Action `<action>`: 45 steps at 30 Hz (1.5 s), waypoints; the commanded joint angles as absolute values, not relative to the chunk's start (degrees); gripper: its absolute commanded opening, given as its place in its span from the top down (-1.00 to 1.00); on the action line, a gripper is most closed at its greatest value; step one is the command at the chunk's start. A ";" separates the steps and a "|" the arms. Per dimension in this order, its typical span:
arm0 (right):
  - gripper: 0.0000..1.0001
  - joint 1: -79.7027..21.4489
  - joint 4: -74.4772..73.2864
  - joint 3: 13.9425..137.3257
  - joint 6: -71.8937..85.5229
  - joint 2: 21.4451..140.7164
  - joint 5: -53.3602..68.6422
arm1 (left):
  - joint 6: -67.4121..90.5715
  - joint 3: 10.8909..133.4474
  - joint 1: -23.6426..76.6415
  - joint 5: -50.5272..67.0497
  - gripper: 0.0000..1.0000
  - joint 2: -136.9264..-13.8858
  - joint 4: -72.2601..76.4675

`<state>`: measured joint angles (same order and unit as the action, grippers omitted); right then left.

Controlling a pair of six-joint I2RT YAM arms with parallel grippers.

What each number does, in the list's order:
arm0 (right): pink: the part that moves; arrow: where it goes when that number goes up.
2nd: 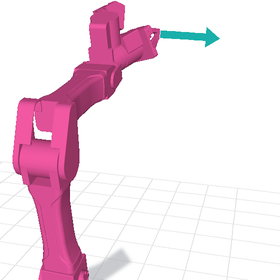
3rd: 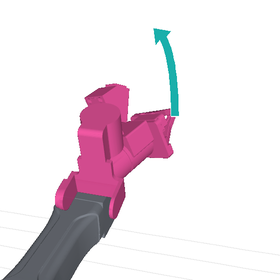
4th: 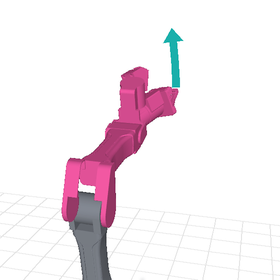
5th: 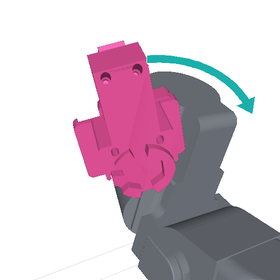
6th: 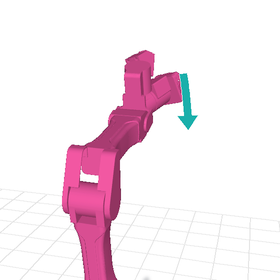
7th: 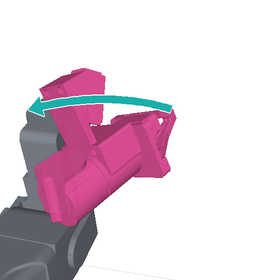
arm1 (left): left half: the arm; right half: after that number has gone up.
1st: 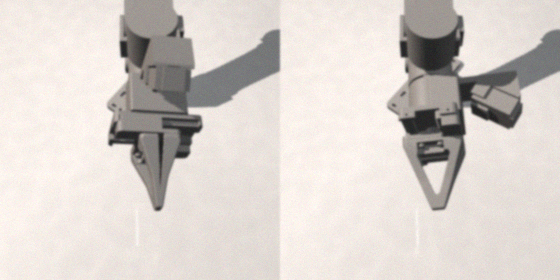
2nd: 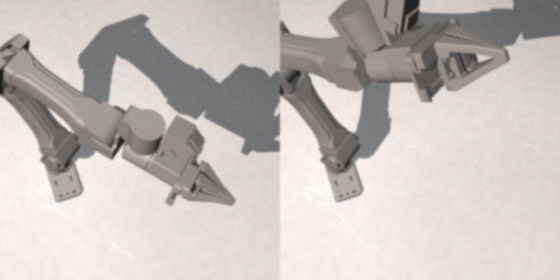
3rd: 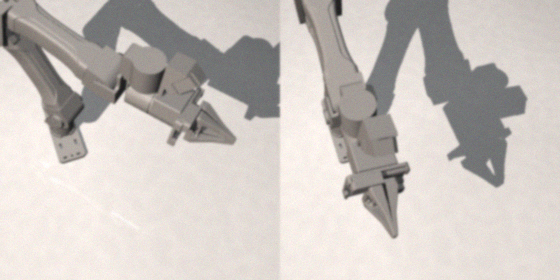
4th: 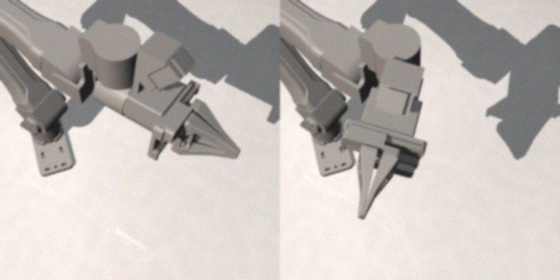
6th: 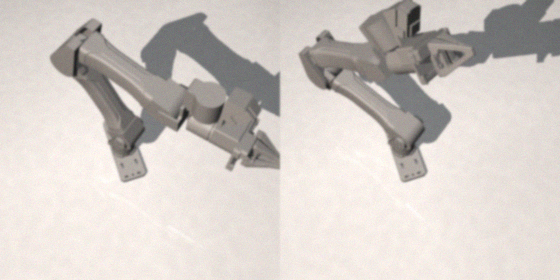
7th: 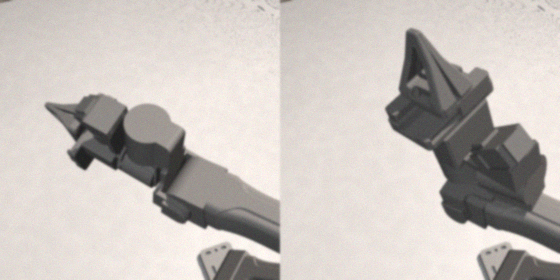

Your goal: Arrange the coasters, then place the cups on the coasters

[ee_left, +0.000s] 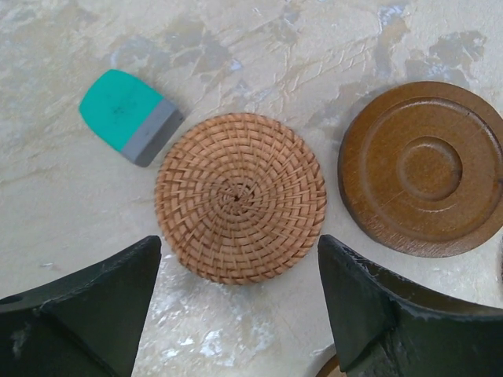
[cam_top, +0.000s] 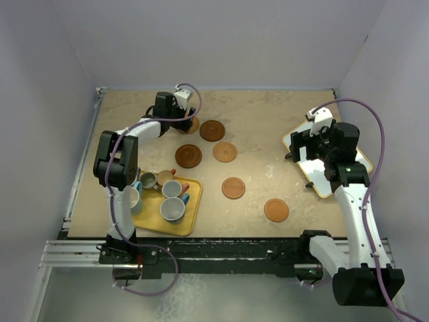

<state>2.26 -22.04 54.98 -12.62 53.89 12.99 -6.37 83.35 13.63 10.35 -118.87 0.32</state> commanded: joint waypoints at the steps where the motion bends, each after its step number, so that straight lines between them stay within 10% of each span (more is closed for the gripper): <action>1: -1.00 2.11 -22.19 56.33 -13.69 54.31 13.10 | -4.47 86.51 14.45 10.95 -0.54 -119.94 1.89; 45: -1.00 2.20 -23.20 56.87 -14.32 53.59 12.58 | -20.38 69.89 12.89 4.83 -0.37 -108.56 -14.15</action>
